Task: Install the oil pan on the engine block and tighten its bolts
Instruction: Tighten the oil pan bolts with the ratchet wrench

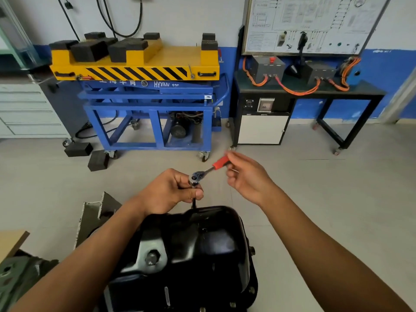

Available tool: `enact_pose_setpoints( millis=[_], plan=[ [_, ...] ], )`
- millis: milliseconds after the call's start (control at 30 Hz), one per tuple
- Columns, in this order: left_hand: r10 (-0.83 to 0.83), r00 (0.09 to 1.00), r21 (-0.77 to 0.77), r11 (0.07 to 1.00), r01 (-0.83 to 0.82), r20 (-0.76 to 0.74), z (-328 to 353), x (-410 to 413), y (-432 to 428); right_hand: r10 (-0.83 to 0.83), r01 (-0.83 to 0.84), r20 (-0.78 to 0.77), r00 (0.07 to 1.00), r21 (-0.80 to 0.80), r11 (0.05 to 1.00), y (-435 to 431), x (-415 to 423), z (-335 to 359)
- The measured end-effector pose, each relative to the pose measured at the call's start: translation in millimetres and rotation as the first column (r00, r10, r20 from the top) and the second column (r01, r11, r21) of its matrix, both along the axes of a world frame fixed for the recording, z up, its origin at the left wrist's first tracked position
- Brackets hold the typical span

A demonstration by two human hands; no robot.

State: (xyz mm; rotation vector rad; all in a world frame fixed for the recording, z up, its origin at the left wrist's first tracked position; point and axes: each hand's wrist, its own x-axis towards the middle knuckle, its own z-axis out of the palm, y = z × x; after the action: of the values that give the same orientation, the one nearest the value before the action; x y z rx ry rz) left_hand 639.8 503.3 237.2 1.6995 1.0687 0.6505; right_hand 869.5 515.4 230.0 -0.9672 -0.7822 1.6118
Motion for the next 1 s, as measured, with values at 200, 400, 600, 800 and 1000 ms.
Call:
enact_pose_setpoints(
  millis=[200,400,600,800,1000],
  plan=[
    [0.018,1.0,0.01,1.0,-0.018,0.001,-0.1,-2.4,-1.7,0.025,-0.021,0.122,0.992,-0.038,0.999,37.1,-34.9,9.2],
    [0.095,0.995,0.068,0.993,-0.092,-0.039,0.9,0.6,-1.9,-0.181,0.179,0.027,0.983,0.055,0.982,-21.9,-5.4,-2.4],
    [0.128,0.99,0.072,0.99,-0.124,-0.053,-1.7,5.4,1.1,-0.28,0.11,0.369,0.886,0.42,0.901,-114.3,-4.7,-12.8],
    [0.129,0.991,0.062,0.99,-0.127,-0.036,-4.3,-0.8,1.1,-0.353,0.109,0.441,0.826,0.488,0.866,-105.3,-9.1,-7.6],
    [0.055,0.998,0.001,0.998,-0.055,-0.018,-3.0,-3.0,-0.6,-0.323,0.181,0.451,0.832,0.329,0.927,-38.5,5.9,-2.7]
  ],
)
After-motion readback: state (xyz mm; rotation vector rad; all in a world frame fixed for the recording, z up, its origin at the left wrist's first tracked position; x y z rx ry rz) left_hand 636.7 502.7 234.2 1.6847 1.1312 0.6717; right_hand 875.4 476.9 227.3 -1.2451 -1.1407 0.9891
